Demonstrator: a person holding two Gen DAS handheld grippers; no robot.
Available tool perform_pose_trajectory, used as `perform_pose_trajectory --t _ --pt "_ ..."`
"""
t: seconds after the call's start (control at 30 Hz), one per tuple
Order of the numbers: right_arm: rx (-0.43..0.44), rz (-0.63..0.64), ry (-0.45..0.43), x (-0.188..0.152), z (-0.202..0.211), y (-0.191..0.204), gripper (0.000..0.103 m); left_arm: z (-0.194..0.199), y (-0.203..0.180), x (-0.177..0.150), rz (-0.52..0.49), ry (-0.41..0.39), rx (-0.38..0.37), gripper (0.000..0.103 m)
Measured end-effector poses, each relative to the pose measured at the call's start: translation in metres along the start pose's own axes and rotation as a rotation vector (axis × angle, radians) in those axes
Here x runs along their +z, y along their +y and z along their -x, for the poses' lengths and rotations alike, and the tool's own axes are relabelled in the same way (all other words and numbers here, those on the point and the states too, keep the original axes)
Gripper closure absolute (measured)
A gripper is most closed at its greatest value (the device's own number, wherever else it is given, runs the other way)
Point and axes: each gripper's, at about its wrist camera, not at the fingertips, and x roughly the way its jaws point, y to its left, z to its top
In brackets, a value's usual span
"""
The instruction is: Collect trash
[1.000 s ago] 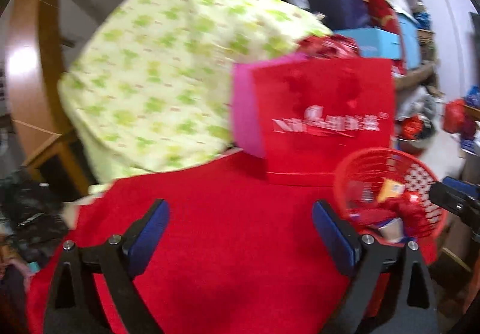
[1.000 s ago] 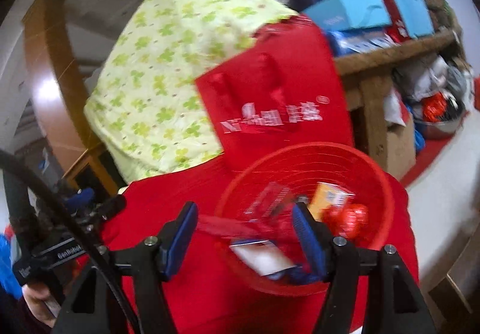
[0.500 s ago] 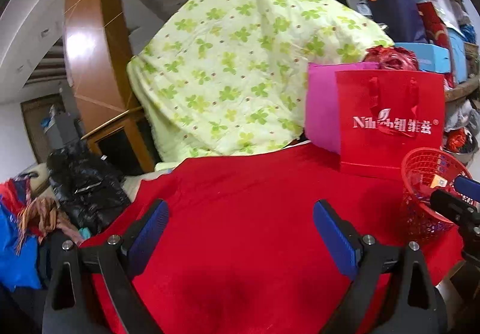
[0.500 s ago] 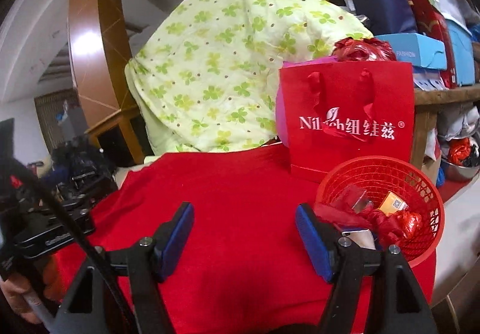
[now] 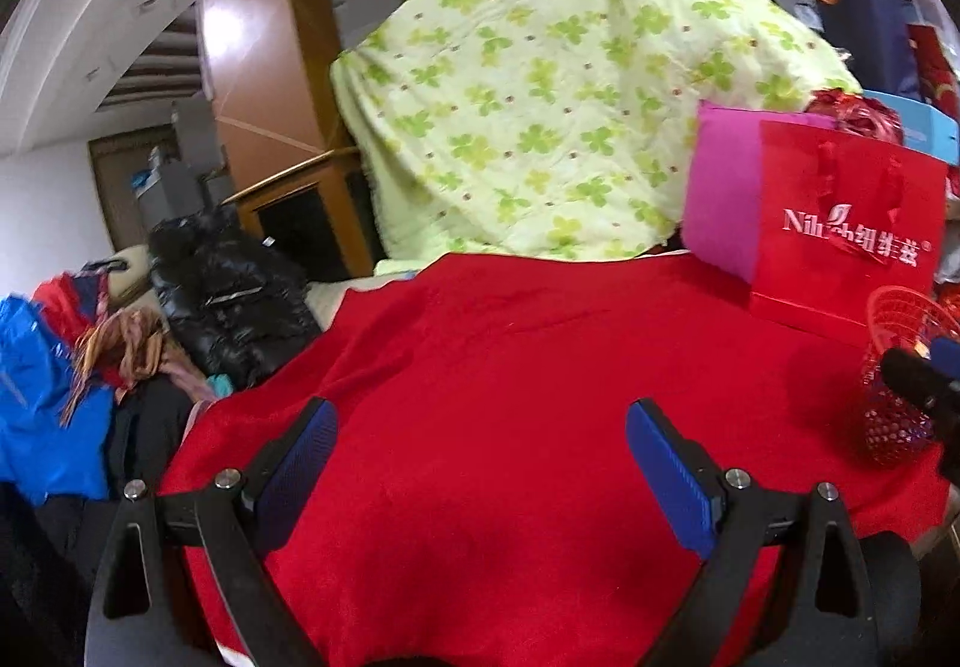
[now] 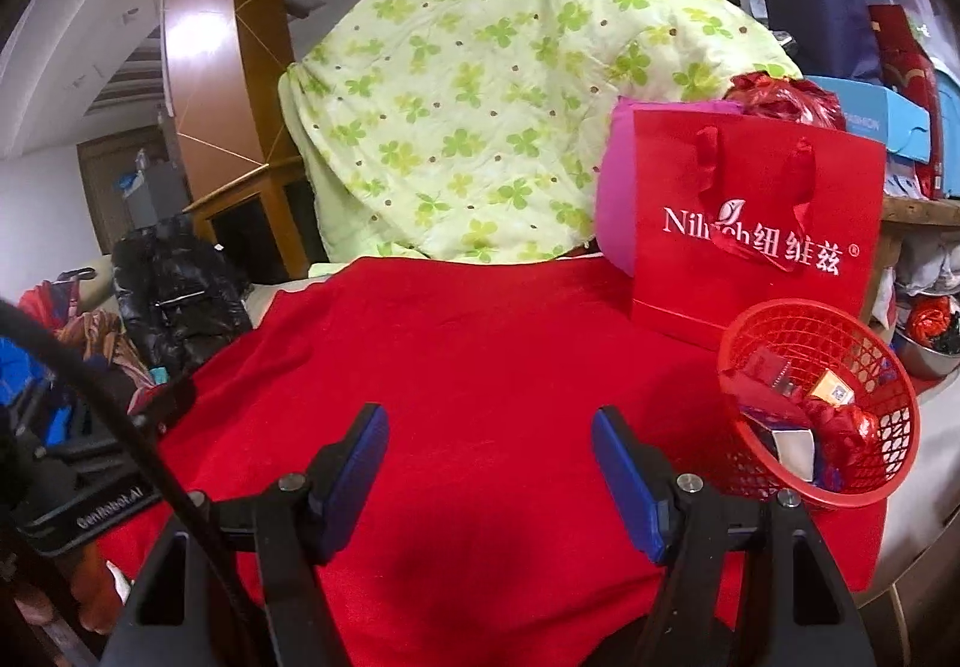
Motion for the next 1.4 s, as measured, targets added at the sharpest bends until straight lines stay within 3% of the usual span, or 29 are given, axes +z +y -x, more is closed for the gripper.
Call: perform_pose_trajectory --t 0.23,0.63,1.07,1.4 --pt "-0.079 -0.004 -0.036 -0.004 0.012 0.0 0.029 0.001 0.0 -0.004 0.014 0.029 -0.049 0.006" --pt "-0.267 -0.093 -0.087 -0.01 0.061 -0.081 0.029 0.026 -0.08 0.006 -0.11 0.026 -0.231 0.006" --pt "-0.357 -0.199 -0.115 -0.01 0.091 -0.148 0.029 0.05 -0.147 0.012 -0.216 -0.014 -0.343 0.006" --pt "-0.394 -0.211 -0.091 -0.024 0.103 -0.173 0.029 0.059 -0.182 0.01 -0.292 0.0 -0.387 0.006"
